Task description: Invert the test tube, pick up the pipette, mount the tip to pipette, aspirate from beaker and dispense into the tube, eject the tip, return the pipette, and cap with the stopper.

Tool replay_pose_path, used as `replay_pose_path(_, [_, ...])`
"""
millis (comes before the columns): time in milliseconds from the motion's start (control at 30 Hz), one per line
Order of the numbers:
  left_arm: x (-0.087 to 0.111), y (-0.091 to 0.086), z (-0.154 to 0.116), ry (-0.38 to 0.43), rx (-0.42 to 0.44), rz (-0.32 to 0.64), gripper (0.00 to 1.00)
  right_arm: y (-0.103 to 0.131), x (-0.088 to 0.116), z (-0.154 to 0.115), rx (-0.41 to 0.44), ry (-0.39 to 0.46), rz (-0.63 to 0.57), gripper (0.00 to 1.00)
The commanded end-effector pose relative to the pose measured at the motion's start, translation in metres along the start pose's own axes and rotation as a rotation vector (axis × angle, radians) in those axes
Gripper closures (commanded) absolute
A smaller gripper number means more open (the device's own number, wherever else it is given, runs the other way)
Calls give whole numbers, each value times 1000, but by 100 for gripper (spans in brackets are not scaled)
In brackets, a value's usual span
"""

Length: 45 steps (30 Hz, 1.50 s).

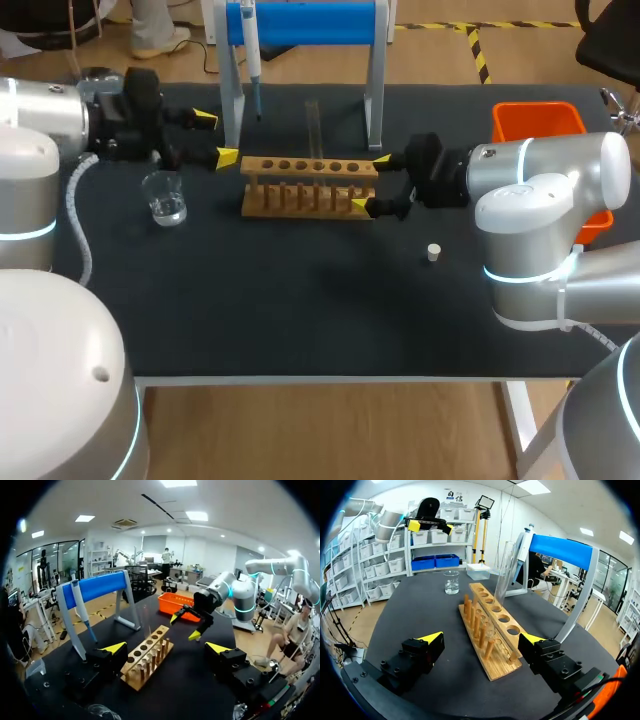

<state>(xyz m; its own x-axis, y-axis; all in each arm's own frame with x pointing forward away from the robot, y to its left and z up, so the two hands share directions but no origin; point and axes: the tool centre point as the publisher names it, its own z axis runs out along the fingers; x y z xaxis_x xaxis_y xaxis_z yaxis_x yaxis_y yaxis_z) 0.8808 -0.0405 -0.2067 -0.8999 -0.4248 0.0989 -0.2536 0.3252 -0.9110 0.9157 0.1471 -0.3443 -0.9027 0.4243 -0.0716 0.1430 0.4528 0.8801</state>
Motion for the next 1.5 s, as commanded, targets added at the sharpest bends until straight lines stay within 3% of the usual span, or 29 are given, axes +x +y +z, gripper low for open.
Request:
replay_pose_path(33, [2,0,1,-18,-1,-1,0,0,-1,-1,2,3,0,0])
replay_pose_path(133, [2,0,1,-18,-1,-1,0,0,-1,-1,2,3,0,0])
replay_pose_path(200, [-11,13,-11,-98,-19,-42,0,0,-1,-1,2,3,0,0])
replay_pose_path(267, [-27,31,-29,-185,-93,-83,0,0,-1,-1,2,3,0,0])
replay_pose_path(433, [-65,64,-80,-375,-111,-180,0,0,-1,-1,2,3,0,0])
replay_pose_path(567, [-96,83,-115,-505,-102,-233,0,0,-1,-1,2,3,0,0])
replay_pose_path(767, [-139,105,-138,-662,-144,-317,0,0,-1,-1,2,3,0,0])
replay_pose_path(967, [-178,118,-142,-785,-228,-375,0,0,-1,-1,2,3,0,0])
replay_pose_path(1167, [-209,123,-134,-864,-246,-424,0,0,-1,-1,2,3,0,0])
replay_pose_path(1500, [-243,131,-125,-887,-246,-453,0,0,-1,-1,2,3,0,0])
